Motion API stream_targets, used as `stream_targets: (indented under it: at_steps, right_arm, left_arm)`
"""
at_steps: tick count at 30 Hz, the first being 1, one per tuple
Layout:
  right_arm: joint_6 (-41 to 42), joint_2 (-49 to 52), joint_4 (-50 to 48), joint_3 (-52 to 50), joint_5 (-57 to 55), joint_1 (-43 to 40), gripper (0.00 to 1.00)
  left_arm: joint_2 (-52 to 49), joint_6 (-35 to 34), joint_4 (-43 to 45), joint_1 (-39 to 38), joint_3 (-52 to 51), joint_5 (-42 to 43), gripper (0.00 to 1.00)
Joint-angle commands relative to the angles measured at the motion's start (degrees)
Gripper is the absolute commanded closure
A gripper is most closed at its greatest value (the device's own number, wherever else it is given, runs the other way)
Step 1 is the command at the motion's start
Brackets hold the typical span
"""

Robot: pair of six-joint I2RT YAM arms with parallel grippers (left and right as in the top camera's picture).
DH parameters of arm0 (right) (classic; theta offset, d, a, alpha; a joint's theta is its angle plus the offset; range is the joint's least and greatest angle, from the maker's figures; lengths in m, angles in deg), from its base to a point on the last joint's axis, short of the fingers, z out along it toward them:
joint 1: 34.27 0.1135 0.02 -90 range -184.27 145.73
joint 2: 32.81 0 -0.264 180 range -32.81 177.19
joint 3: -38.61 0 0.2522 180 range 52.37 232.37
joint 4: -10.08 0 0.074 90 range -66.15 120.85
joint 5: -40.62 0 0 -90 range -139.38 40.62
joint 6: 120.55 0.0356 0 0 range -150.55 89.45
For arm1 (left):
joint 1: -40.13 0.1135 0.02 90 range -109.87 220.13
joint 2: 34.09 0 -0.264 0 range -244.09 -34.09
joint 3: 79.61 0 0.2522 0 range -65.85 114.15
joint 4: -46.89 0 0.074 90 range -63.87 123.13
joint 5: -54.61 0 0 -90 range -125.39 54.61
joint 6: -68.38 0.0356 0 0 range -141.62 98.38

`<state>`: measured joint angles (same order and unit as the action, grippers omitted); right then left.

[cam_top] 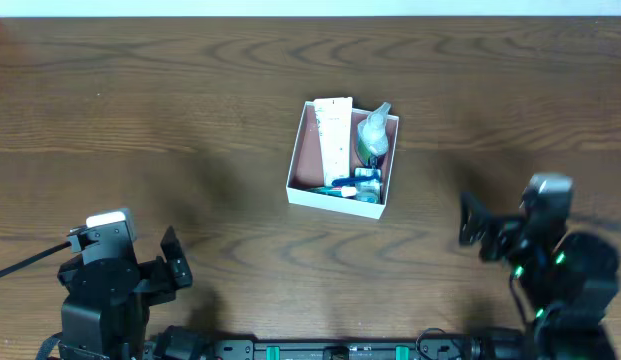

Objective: Pack container

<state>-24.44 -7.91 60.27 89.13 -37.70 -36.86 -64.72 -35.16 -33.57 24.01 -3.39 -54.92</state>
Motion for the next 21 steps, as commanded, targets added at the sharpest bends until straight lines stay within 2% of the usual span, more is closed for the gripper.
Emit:
stream_targets:
  at_steps: [1,4,9,12,21]
  right_arm:
    - [-5.42,-8.09,-0.24,-8.90,-1.16,0.52,0.01]
    - [-5.55,-16.37,-0.28,-16.44,-1.16,0.52,0.01]
    - [-5.53,-24.79,-0.37,-24.96,-0.24,0.48,0.01]
    - [-5.51,-24.24,-1.62,-27.74,-0.24,0.46,0.01]
    - [-5.53,-24.26,-2.40,-27.87,-0.31,0.46,0.01]
  left_arm:
    - [0.04,-0.52,-0.13,0.35,0.42,-0.50,0.02]
    - [0.04,-0.52,-0.13,0.35,0.42,-0.50,0.02]
    - [0.04,-0.52,-0.13,0.35,0.42,-0.50,0.02]
    - [0.04,-0.52,-0.13,0.35,0.42,-0.50,0.02]
    - [0.04,-0.52,-0.13,0.35,0.42,-0.50,0.02]
